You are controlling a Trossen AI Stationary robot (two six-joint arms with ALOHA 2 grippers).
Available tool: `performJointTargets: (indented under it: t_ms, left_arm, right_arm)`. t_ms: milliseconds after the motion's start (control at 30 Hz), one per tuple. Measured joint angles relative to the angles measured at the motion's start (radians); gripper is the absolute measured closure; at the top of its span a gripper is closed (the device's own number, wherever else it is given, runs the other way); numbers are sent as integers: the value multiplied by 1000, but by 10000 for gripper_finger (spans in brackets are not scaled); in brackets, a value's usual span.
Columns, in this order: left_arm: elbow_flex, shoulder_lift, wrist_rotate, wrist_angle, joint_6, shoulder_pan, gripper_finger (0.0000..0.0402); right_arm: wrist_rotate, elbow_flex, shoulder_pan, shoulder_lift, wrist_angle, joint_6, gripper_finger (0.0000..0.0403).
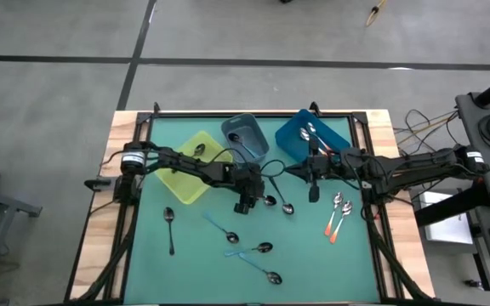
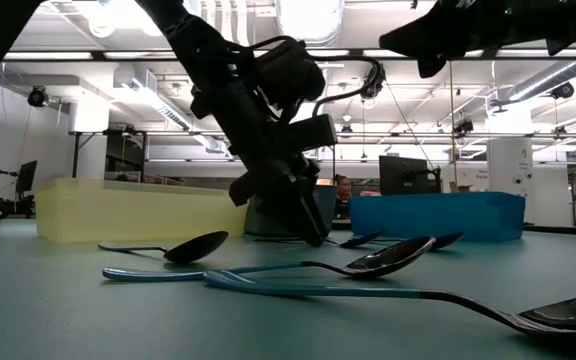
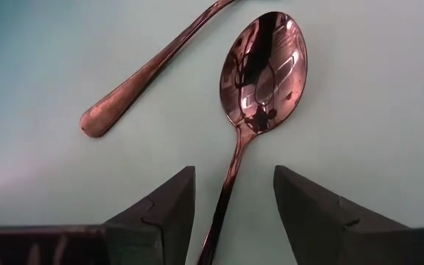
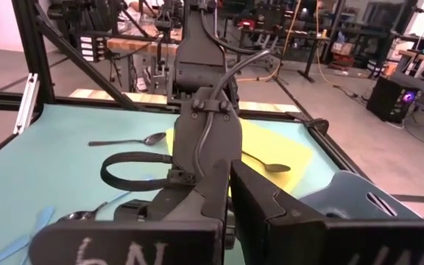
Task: Sort silverware by color (type)
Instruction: Put the black spoon into the yellow bin
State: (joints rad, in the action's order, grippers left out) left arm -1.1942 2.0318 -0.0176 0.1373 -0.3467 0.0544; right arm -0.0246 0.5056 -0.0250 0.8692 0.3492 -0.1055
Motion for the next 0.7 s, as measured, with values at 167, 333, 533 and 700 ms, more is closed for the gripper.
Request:
performJointTargets:
  t_ms: [167,333,533,700]
  left_arm:
    - [0,2,-4,11,28,0,255]
    - [1,3,-48,16,54,1,300]
    - [3,3,-57,20,72,0,366]
    - [3,3,-58,22,88,-1,396]
  right_arm:
    - [0,0,0,0,0,0,394]
    - [0,-1,0,0,0,-3,394]
    - [0,-2,0,0,0,-3,394]
    - [0,-2,0,0,0,-3,394]
